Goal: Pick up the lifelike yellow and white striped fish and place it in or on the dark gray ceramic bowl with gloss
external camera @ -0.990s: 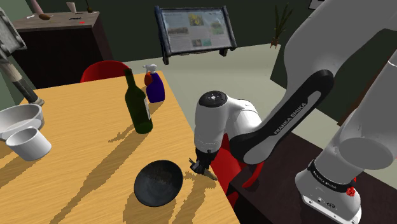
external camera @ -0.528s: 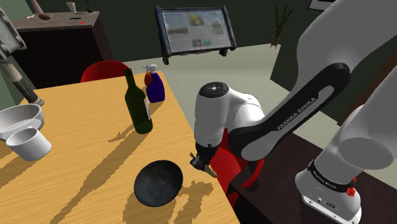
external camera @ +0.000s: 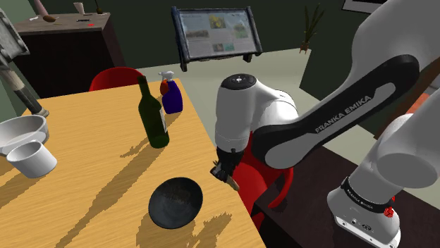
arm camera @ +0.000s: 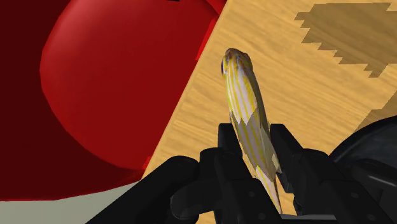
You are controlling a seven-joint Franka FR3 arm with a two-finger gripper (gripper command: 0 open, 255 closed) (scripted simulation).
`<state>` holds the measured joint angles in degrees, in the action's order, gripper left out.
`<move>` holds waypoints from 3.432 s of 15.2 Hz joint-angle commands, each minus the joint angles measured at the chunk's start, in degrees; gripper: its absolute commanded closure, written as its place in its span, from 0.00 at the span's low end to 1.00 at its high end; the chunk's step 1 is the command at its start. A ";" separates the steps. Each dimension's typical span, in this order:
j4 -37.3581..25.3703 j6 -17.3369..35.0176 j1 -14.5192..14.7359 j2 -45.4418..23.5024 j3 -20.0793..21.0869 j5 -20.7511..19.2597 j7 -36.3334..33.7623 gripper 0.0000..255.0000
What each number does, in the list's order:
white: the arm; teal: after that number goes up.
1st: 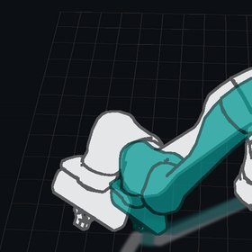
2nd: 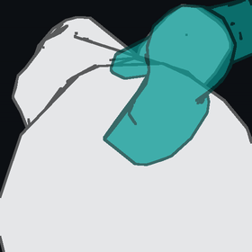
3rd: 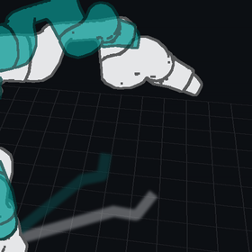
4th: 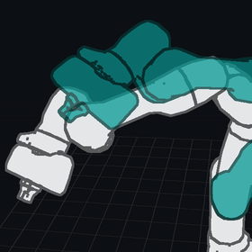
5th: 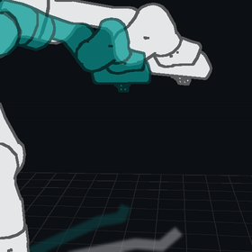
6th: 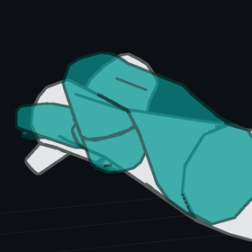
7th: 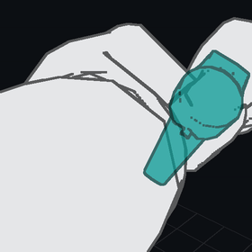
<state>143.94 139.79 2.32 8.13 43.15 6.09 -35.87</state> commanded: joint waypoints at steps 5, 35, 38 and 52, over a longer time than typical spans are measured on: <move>-1.85 -5.60 1.15 4.47 -1.50 3.39 2.65 1.00; -32.64 -10.33 10.33 -32.79 -1.06 -29.72 -26.33 1.00; -32.37 -9.42 10.73 -33.62 -1.58 -30.53 -26.86 1.00; -33.07 -12.07 9.56 -31.08 -0.01 -28.14 -25.37 0.00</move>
<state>111.16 128.66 12.30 -23.79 42.64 -22.87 -61.83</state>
